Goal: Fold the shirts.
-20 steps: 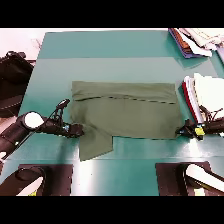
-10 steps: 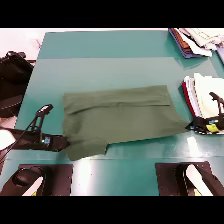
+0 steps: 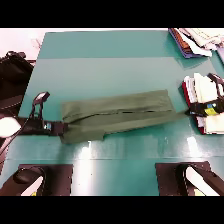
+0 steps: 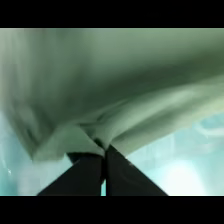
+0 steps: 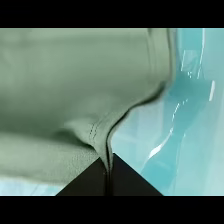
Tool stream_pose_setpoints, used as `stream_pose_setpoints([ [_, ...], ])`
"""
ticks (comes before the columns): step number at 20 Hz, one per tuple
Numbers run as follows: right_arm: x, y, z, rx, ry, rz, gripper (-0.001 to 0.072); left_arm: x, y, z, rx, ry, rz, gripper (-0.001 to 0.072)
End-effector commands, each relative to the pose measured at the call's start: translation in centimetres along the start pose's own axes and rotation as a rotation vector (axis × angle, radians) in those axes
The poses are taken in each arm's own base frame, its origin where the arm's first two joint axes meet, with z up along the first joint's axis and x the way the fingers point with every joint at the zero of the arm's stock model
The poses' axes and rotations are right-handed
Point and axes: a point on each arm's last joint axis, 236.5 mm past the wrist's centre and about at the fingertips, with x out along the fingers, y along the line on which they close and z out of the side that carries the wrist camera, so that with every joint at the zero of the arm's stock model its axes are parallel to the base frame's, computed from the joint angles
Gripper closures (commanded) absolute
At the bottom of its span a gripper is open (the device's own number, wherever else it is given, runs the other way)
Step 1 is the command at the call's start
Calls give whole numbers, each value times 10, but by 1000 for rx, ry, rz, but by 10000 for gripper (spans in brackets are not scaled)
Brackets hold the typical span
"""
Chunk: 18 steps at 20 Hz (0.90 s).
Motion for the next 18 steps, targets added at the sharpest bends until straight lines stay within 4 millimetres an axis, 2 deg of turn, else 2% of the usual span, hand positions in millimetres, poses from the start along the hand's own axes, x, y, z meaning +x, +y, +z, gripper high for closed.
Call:
stream_pose_setpoints([
  [1,24,14,46,-33,26,12,693,21,17,65,-12,-95,43,687],
  [4,47,14,77,-24,64,24,693,35,35,110,-44,-134,62,686],
  [9,70,10,113,-19,87,32,691,65,33,151,-29,-143,47,685],
  [10,73,12,119,-16,85,46,661,66,32,158,-29,-153,45,684],
  [11,74,14,126,-1,77,74,464,65,30,165,-27,-167,42,676],
  [12,74,15,132,2,64,108,348,61,28,172,-23,-186,38,398],
  [13,72,16,136,-7,49,155,345,56,25,177,-21,-197,33,128],
  [14,70,15,137,-13,41,185,345,52,22,179,-15,-194,30,89],
  [15,68,7,135,-18,46,194,342,49,19,178,-10,-183,28,90],
  [16,65,-4,131,-8,61,195,287,47,16,176,-12,-168,19,183],
  [17,64,-16,125,17,84,202,214,47,13,173,-19,-156,7,381],
  [18,65,-28,119,51,111,211,201,48,9,171,-21,-147,-4,565],
])
